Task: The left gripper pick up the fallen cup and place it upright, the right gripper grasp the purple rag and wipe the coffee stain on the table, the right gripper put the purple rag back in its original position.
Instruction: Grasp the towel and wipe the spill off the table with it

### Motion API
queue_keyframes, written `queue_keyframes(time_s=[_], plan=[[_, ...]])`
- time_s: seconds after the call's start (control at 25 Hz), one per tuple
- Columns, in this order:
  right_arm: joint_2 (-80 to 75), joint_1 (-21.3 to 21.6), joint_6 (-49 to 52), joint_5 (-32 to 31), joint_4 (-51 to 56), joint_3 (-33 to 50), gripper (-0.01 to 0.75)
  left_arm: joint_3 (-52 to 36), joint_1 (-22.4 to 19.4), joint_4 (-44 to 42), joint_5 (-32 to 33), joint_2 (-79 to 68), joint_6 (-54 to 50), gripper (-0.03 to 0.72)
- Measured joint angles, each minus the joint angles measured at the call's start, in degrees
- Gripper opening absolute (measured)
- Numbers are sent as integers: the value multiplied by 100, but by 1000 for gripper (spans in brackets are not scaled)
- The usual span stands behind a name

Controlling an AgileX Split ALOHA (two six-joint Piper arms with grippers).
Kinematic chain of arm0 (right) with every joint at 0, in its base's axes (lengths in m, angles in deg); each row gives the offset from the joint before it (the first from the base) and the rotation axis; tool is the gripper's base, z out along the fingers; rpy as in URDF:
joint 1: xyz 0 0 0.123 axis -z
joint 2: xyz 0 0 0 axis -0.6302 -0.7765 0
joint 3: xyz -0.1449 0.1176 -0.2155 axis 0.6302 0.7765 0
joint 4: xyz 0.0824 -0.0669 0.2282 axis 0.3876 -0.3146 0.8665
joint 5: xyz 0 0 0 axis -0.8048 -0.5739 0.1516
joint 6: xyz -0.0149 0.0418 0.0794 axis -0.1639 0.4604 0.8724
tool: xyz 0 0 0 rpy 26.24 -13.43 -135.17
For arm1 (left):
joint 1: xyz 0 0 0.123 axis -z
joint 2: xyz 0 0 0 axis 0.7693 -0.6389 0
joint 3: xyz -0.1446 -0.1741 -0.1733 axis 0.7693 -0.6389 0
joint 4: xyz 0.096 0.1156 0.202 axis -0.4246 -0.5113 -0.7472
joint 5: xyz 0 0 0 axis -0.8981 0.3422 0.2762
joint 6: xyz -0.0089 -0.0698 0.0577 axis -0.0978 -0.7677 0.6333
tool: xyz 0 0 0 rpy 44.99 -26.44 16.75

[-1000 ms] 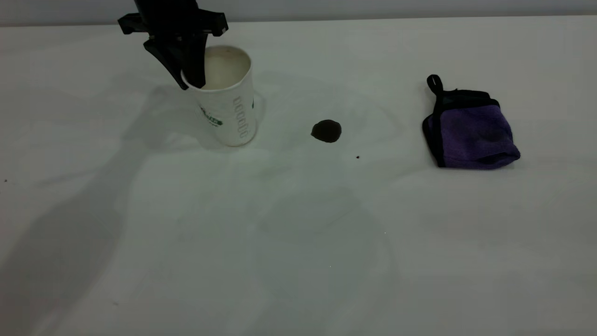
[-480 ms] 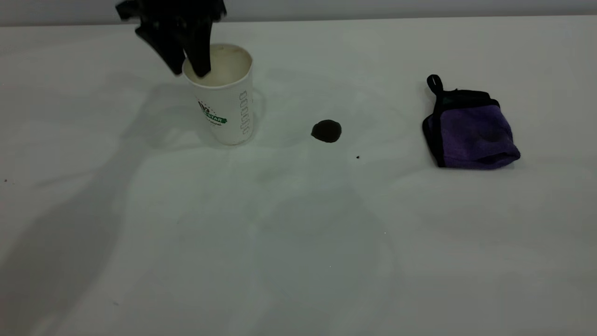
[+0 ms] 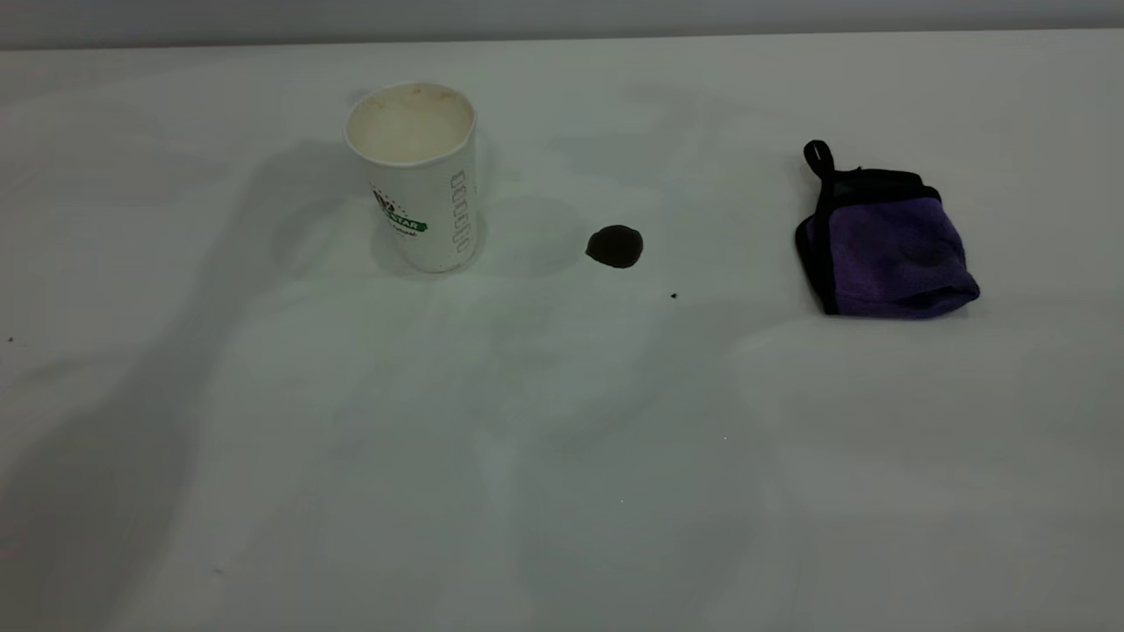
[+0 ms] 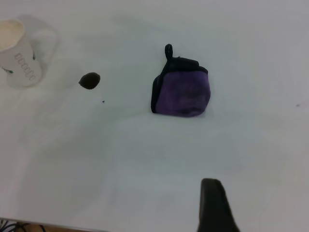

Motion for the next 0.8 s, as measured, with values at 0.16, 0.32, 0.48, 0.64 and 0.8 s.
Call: queue_keyframes(time_s=[0.16, 0.32, 0.48, 0.64, 0.8], plan=[[0, 0, 0, 0, 0, 0, 510, 0, 216, 0, 0, 798, -115, 409], [0, 0, 0, 0, 0, 0, 510, 0, 608, -6, 0, 1714, -143, 410], [0, 0, 0, 0, 0, 0, 510, -419, 1040, -224, 0, 2706, -273, 410], [0, 0, -6, 0, 0, 0, 510, -1591, 1352, -471, 0, 3798, -453, 410], [0, 0, -6, 0, 0, 0, 510, -2991, 1535, -504, 0, 4892, -468, 410]])
